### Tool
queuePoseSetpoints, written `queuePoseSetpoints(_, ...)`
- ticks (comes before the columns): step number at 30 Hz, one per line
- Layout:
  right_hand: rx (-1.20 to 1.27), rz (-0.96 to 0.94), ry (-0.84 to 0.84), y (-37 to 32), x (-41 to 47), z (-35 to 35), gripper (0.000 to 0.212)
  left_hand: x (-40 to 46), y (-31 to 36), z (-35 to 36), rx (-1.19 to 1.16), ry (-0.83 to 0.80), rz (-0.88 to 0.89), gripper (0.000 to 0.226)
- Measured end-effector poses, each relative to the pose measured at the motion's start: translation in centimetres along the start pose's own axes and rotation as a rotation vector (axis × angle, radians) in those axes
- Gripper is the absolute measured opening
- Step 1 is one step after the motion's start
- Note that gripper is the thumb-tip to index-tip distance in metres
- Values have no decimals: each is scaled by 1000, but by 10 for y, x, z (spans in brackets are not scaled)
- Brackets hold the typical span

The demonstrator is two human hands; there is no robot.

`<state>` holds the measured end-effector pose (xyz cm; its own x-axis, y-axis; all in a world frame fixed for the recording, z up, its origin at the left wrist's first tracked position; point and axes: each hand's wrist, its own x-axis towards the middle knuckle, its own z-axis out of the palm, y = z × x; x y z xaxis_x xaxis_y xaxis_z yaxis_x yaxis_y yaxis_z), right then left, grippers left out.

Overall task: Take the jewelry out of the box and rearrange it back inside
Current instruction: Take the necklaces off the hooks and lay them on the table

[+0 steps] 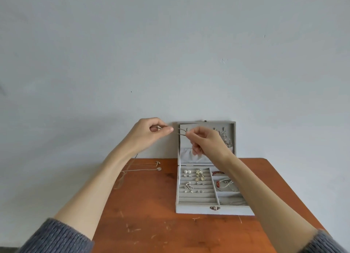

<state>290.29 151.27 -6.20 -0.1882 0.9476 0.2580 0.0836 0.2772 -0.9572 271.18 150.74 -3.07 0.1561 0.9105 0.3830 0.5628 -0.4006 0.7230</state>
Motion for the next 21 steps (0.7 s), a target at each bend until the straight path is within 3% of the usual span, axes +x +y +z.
queuePoseSetpoints(3,80,83,-71,6,-1,7,21,-11,-19,-12,51,-42,-31,15)
queuePoseSetpoints(7,178,197,-157,13,2,26,11,-25,-45,-31,53,-111,-145,17)
queuePoseSetpoints(11,121,270,-202,27,11,54,9,-33,-74,-47,-14,-75,-247,15)
queuePoseSetpoints(16,64,350,-207,55,32,89,12,-42,-127,-63,95,-69,-351,20)
queuePoseSetpoints(21,112,414,-190,76,51,115,6,-44,-159,-81,204,107,-390,21)
